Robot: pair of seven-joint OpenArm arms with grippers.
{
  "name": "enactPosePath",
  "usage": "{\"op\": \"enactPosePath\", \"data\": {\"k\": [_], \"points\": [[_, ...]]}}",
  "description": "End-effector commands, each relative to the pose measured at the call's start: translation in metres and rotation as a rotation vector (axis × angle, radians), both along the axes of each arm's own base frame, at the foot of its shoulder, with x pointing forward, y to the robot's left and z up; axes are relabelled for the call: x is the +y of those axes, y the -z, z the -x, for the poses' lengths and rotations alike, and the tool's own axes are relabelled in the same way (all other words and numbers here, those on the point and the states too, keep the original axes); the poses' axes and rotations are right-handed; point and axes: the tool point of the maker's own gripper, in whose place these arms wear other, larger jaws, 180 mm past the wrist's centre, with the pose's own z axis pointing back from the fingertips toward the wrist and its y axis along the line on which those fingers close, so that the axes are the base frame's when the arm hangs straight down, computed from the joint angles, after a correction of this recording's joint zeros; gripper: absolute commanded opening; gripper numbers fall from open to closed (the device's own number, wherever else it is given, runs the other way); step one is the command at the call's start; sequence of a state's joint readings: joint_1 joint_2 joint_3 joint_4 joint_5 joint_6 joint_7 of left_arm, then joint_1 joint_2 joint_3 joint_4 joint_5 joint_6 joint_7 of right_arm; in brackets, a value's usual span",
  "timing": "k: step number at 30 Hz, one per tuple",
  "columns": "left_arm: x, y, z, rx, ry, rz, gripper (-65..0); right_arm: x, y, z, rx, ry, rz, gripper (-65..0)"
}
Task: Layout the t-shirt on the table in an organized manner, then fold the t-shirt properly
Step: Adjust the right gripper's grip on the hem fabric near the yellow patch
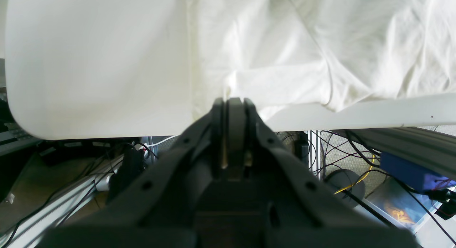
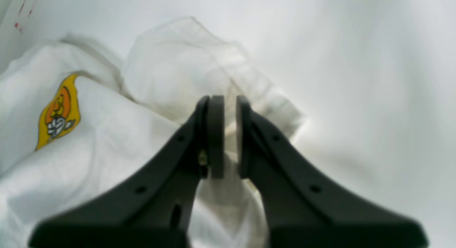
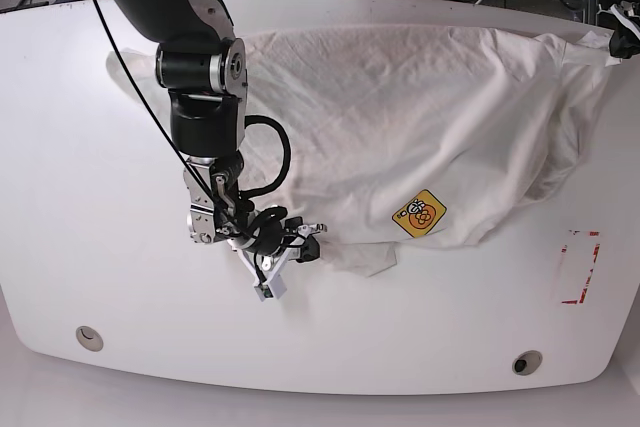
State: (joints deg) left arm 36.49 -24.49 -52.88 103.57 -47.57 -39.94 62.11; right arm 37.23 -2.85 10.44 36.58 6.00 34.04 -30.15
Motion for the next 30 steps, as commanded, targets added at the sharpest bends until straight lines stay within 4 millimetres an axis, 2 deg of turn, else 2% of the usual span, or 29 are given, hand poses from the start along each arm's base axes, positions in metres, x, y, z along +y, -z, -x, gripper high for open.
{"op": "enactPosePath", "data": {"k": [1,14,17,22,24,30], "points": [[0.002,-0.010,-0.006,-0.026,0.019,-0.021,-64.9,0.000,-0.027,-0.020,-0.071,0.009,-0.016,-65.0],[0.002,-0.010,-0.006,-0.027,0.019,-0.021,-64.9,-0.003,-0.026,-0.020,-0.073,0.011,-0.008,-65.0],[0.002,-0.012,-0.009,-0.036,0.018,-0.021,-64.6,-0.004,-0.026,-0.020,-0.073,0.011,-0.006,-63.1],[0.003,-0.015,-0.018,-0.062,0.018,-0.022,-64.6,-0.006,-0.026,-0.020,-0.071,0.012,-0.004,-55.5],[-0.001,-0.015,-0.022,-0.070,0.027,-0.015,-64.4,-0.006,-0.018,-0.013,-0.047,0.008,0.000,-52.8],[-0.012,-0.008,-0.027,-0.061,0.058,0.005,-64.4,-0.024,-0.019,-0.001,-0.078,0.014,0.060,-43.9]]}}
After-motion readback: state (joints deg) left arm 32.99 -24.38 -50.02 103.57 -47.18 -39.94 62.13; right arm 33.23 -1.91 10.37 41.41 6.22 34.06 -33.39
